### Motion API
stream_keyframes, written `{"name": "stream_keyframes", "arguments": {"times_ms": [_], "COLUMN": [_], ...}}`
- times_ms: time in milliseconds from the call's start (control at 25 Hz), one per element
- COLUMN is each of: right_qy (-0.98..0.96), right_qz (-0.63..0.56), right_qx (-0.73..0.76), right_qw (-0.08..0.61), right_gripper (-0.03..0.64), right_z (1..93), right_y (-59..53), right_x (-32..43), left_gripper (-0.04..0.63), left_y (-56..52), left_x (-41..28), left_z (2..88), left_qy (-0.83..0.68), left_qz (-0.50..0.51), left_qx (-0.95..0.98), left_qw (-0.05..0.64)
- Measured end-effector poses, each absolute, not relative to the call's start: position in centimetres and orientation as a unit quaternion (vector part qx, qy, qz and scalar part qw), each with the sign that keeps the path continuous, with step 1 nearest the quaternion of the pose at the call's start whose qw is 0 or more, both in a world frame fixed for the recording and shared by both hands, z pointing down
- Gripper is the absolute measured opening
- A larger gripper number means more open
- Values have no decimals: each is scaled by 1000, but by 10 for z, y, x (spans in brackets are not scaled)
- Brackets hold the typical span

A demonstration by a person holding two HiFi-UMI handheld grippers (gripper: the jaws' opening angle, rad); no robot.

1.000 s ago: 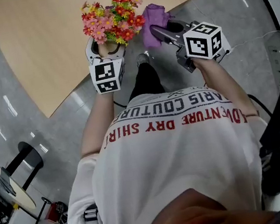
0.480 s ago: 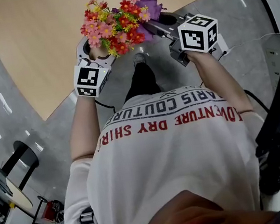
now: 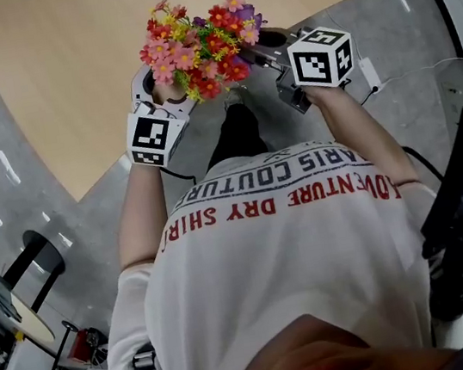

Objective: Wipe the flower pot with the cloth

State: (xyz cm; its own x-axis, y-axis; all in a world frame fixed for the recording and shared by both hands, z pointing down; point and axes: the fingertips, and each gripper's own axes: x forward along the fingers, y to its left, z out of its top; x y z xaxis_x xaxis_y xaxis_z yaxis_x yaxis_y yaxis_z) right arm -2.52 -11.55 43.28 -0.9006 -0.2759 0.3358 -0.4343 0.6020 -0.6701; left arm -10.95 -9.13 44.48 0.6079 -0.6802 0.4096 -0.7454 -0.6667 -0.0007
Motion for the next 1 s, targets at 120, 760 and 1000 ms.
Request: {"name": "stream_keyframes", "arguments": {"times_ms": [120,760,1000], "right_qy": [-887,-868,-875], "right_qz": [405,370,370], "right_qx": [195,223,250], "right_qw": [103,246,184], "right_gripper": [48,44,46], "right_z": [438,475,458], "right_y": [-119,-121,-113], "right_x": [-26,-19,2], "left_gripper": [403,405,406], "left_y": [-93,-93,-89], "left_x": [-109,-109,-109], "left_z": [446,445,446], "left_qy": [-399,-397,-457], "left_qz": [189,192,175], "left_qx": [893,894,868], "left_qw": [85,81,80]}}
